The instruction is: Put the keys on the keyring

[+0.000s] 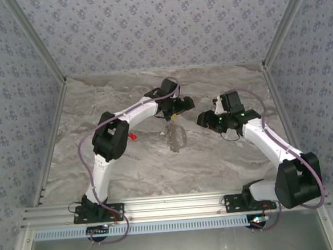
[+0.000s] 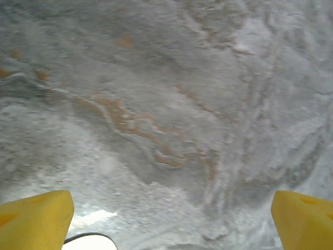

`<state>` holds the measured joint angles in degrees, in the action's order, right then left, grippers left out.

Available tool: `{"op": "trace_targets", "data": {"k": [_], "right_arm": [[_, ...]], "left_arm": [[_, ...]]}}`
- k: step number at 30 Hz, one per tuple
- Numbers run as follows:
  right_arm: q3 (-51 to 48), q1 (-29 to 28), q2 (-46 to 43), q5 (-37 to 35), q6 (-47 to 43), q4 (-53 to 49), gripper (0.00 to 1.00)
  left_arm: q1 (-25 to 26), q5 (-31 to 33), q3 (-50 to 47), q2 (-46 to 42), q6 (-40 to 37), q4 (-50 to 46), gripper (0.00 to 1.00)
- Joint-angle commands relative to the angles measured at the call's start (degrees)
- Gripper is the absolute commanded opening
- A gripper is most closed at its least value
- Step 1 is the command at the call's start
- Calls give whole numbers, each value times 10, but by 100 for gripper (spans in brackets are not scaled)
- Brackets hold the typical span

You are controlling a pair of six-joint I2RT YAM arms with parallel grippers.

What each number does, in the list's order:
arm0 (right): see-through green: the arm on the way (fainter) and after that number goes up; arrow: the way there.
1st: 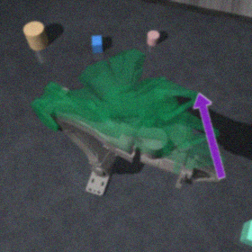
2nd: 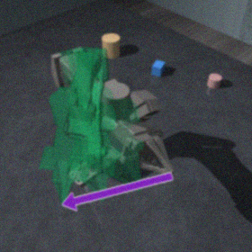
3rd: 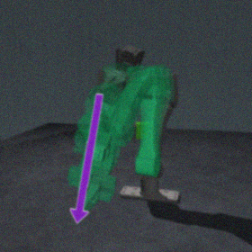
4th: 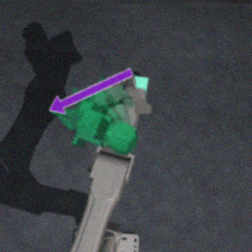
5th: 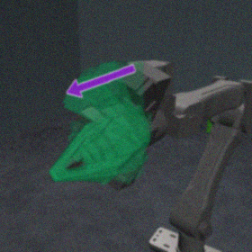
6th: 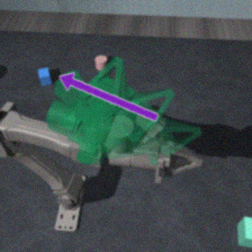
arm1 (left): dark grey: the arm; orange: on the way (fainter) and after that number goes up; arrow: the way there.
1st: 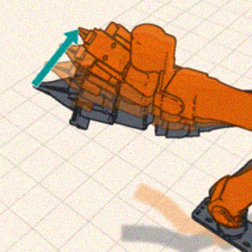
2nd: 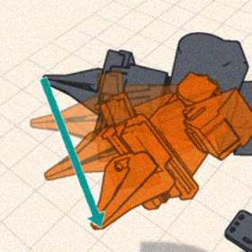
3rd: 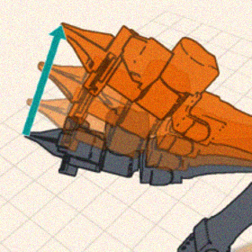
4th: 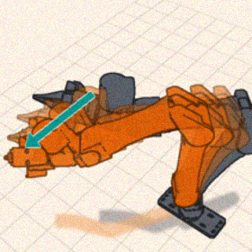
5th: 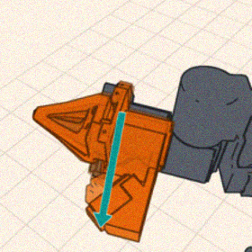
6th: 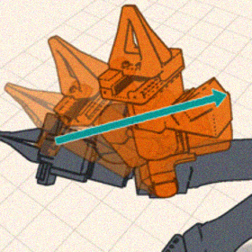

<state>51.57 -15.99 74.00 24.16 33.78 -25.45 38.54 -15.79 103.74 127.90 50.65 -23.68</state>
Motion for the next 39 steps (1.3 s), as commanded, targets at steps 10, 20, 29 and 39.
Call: {"op": "trace_targets", "data": {"k": [10,20,29,39], "right_arm": [[37,-17,120,-16,-45,26,49],[248,-65,340,-25,-74,4,47],[398,-69,469,27,-86,-10,47],[460,-79,542,81,-68,-10,46]], "left_arm": [[-105,-15,-119,-190,4,14,98],[-154,-99,-122,-221,-50,-47,98],[-204,-138,-167,-254,-57,-28,98],[-214,-147,-186,-264,-50,-28,98]]}}
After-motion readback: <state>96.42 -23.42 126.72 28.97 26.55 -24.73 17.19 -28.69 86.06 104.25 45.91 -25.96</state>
